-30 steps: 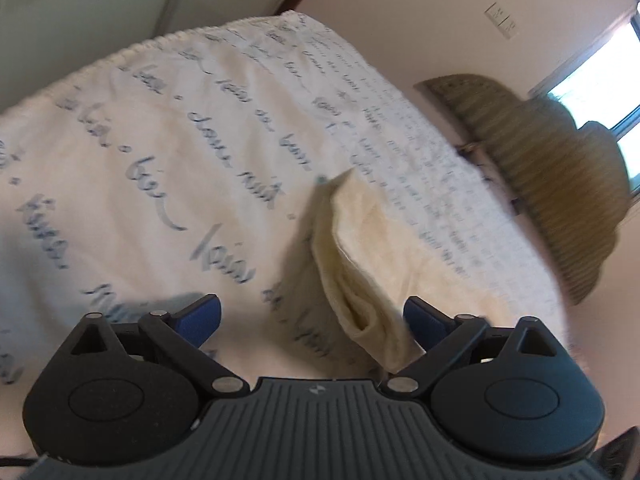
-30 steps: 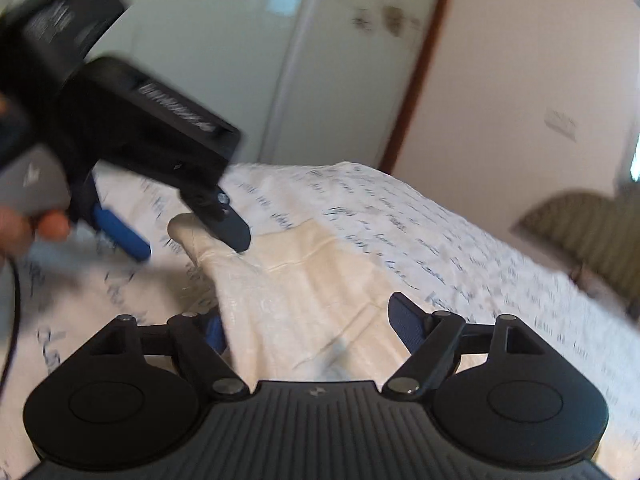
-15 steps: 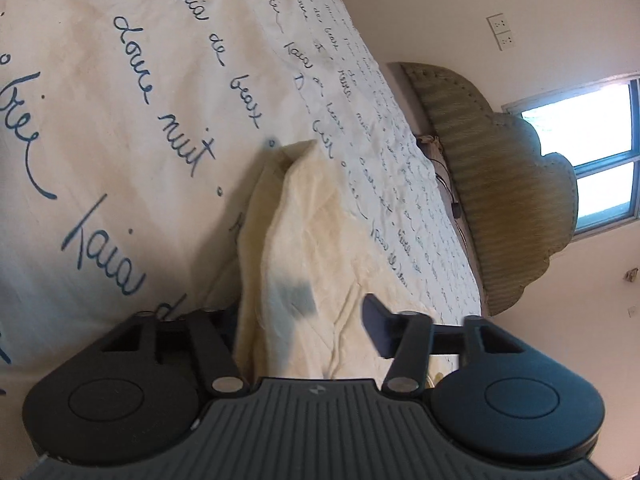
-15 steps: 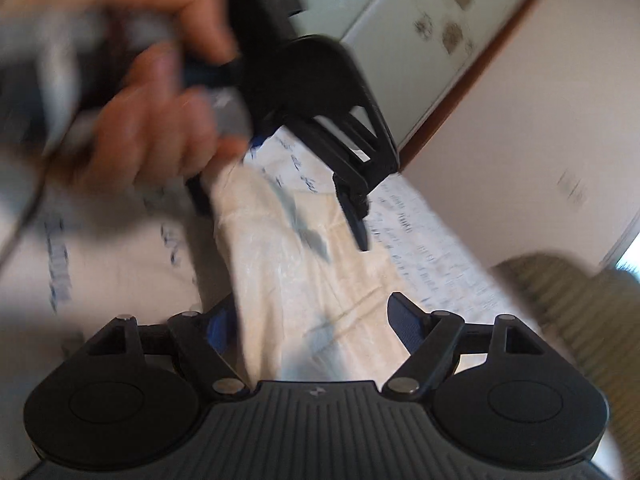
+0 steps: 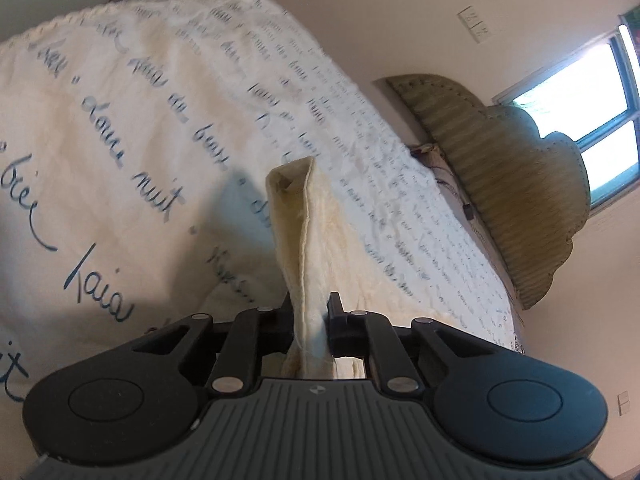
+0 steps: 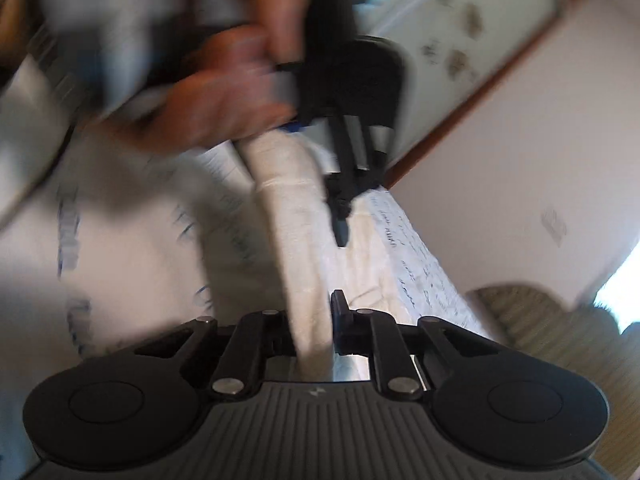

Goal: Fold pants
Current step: 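Lift the pants edge with the left gripper while the right gripper holds beside it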

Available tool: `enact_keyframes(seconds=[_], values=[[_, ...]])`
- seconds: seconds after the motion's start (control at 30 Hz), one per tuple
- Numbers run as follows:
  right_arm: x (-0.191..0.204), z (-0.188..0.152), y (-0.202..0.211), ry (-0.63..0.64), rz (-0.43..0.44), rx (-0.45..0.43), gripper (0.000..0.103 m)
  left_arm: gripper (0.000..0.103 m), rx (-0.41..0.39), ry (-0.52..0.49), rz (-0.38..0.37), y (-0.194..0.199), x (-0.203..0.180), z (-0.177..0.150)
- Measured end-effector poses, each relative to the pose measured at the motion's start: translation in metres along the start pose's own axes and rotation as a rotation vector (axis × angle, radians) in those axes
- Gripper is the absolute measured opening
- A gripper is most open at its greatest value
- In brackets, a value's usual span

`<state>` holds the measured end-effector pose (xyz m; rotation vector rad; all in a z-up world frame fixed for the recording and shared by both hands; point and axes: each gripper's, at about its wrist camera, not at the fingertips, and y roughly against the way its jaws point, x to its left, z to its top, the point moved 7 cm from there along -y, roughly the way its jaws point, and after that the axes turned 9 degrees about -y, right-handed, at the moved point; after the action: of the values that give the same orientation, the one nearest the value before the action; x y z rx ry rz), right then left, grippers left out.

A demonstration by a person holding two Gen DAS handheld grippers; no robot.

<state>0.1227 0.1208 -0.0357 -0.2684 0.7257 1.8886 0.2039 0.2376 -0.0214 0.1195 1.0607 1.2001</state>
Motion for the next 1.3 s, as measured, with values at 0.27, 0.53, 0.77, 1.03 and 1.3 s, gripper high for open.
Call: enact_keyframes(seconds=[0.27, 0.53, 0.77, 1.03, 1.3], values=[[-0.073, 0.016, 0.060, -0.199, -0.066, -0.131, 0.013, 0.013, -0.134, -0.186, -0.044, 0.042, -0.108, 0.007], [-0.127, -0.005, 0.121, -0.262, -0.197, -0.209, 0.012, 0.013, -0.166, -0.336, -0.110, 0.040, -0.215, -0.013], [-0.174, -0.045, 0.149, -0.351, -0.299, -0.208, 0.012, 0.013, -0.136, -0.511, -0.152, 0.010, -0.307, -0.059], [-0.221, -0.110, 0.175, -0.568, -0.357, -0.149, 0.012, 0.013, 0.015, -0.677, -0.195, -0.070, -0.386, -0.122], [-0.248, -0.179, 0.181, -0.849, -0.340, -0.070, 0.012, 0.013, 0.211, -0.737, -0.189, -0.159, -0.404, -0.182]])
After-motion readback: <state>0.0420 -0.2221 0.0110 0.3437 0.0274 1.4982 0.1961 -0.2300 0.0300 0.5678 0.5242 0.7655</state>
